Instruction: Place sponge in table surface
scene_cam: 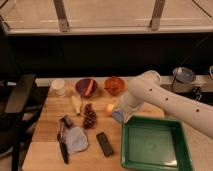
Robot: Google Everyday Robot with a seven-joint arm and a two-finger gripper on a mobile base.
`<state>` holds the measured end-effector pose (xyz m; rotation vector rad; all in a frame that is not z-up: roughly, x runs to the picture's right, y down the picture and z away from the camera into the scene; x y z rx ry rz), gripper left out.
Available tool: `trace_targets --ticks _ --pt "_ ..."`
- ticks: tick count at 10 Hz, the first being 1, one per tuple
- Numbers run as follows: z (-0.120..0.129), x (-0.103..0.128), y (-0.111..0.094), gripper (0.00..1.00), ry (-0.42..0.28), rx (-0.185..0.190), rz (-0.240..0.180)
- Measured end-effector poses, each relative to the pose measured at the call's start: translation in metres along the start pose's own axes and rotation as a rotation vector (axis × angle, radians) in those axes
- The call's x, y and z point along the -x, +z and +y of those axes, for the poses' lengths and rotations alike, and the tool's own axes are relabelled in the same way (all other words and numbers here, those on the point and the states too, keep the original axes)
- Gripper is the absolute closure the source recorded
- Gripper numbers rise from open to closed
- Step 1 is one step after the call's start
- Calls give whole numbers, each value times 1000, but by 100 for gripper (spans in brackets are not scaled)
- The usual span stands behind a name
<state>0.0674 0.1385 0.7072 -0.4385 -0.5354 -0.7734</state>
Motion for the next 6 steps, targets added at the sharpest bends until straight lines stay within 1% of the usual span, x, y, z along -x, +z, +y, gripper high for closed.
trace_targets --ticks 4,5,6 --pt "0 1 0 100 1 3 -2" --pt "2 1 0 100 1 6 -2" --pt "1 1 3 100 -7 18 -7"
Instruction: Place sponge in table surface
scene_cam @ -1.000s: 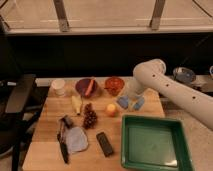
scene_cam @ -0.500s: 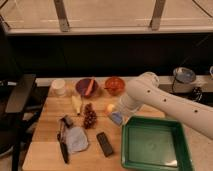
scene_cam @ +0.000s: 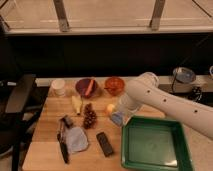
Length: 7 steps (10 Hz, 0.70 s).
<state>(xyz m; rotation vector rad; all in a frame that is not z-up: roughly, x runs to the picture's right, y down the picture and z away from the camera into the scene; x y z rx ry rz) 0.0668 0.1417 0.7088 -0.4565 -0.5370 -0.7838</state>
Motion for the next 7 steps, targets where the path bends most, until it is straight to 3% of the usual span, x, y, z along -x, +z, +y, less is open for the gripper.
trace_targets --ticks 3,5,7 --pt "-21 13 27 100 -48 19 -36" --pt "-44 28 62 100 -83 37 -82" --pt "-51 34 85 100 -93 49 -119"
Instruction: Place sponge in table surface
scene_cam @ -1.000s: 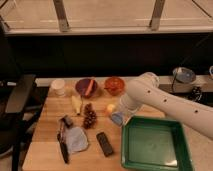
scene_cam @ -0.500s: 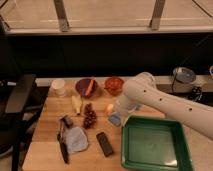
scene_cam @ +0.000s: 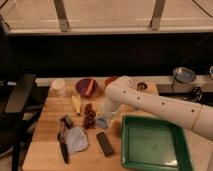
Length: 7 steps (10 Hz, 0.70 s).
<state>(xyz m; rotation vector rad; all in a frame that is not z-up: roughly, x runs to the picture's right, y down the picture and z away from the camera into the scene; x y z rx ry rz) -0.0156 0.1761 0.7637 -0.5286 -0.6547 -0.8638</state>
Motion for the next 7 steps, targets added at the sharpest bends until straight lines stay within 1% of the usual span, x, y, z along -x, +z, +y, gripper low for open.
trace_targets --ticks 1,2,4,6,7 --pt "-1 1 10 100 -4 12 -22" --pt "-3 1 18 95 -5 18 -37" --pt "-3 -6 34 73 10 21 -57" --pt "-7 -13 41 56 18 15 -59" --pt "-9 -22 43 44 28 11 -54"
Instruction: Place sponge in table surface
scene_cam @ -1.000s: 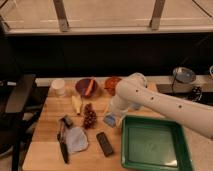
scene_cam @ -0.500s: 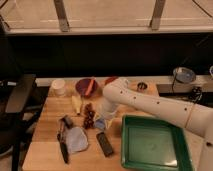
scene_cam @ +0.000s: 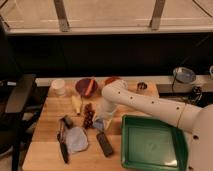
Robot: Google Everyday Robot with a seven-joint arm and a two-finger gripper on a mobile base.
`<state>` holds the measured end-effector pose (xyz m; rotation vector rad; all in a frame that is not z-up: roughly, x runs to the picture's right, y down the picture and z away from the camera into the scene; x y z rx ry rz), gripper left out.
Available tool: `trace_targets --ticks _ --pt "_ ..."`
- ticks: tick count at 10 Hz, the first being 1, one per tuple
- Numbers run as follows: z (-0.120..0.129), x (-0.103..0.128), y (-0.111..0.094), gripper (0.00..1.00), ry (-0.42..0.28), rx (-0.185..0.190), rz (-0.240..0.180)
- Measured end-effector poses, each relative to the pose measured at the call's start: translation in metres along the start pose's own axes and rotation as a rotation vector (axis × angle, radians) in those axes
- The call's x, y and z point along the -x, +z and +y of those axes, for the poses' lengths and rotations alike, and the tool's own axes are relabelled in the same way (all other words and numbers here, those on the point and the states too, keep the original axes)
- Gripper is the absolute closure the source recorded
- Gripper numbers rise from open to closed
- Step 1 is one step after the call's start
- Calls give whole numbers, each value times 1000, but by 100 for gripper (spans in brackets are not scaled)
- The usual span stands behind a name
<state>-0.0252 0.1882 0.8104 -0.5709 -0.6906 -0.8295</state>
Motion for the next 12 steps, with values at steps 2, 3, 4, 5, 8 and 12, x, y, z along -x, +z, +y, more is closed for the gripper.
trace_targets --ticks 2,3,4,5,8,12 --pt "-4 -12 4 26 9 7 -5" --pt "-5 -15 6 21 11 13 -14" --pt "-4 -18 9 21 15 18 -20" --pt "-4 -19 10 21 18 20 -21" --pt "3 -25 8 21 41 20 -29" --pt "25 -36 -26 21 84 -1 -5"
